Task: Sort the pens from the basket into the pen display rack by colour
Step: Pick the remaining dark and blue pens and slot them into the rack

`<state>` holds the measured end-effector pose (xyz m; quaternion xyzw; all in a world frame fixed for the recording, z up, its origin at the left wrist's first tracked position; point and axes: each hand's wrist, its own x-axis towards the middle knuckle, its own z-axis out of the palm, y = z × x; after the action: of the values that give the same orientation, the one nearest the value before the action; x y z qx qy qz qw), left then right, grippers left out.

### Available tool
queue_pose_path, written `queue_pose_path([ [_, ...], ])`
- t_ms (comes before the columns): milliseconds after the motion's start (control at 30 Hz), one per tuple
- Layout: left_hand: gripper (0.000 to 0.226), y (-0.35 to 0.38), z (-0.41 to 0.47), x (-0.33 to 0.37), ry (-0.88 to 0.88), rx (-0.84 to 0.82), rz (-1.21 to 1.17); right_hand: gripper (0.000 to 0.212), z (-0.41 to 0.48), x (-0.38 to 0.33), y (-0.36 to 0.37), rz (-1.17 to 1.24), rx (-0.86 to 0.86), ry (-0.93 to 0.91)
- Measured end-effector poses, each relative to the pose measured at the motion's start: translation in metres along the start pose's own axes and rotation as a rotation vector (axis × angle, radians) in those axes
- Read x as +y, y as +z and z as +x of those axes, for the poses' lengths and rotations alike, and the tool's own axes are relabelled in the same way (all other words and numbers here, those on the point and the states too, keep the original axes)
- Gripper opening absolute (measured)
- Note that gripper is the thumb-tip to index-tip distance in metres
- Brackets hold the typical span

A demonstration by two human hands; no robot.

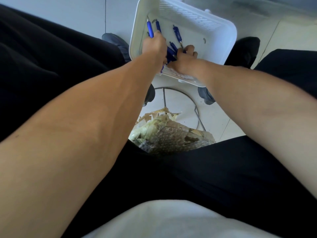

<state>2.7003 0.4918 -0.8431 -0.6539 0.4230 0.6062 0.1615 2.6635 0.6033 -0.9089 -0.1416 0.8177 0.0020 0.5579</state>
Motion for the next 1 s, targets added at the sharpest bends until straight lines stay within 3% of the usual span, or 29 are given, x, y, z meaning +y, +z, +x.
queue_pose_path([
  [267,0.017,-0.002,-0.005,0.0,-0.003,-0.03,0.017,0.043,-0.013,0.019,-0.008,0.126,0.019,0.021],
  [367,0.014,-0.002,-0.005,0.001,-0.011,-0.025,0.078,0.018,-0.024,0.028,-0.012,0.494,0.192,-0.048],
  [433,0.009,-0.002,-0.008,0.002,-0.003,-0.037,0.091,0.017,-0.034,0.028,-0.022,0.761,0.27,-0.059],
  [567,0.019,0.002,-0.013,-0.001,0.044,-0.057,0.085,0.029,-0.049,0.02,-0.046,1.18,0.158,-0.163],
  [700,0.026,0.005,-0.015,-0.004,0.072,-0.071,0.063,0.034,-0.063,0.015,-0.054,1.196,-0.089,-0.261],
  [833,0.023,0.001,-0.014,-0.004,0.095,-0.083,0.041,0.029,-0.06,0.018,-0.05,1.204,-0.185,-0.263],
  [933,0.022,-0.001,-0.007,-0.004,0.067,-0.071,-0.044,0.022,-0.046,0.02,-0.042,1.241,-0.086,-0.105],
  [1000,0.018,-0.002,-0.004,-0.005,0.034,-0.069,-0.142,0.007,-0.033,0.024,-0.035,1.04,0.124,0.022],
])
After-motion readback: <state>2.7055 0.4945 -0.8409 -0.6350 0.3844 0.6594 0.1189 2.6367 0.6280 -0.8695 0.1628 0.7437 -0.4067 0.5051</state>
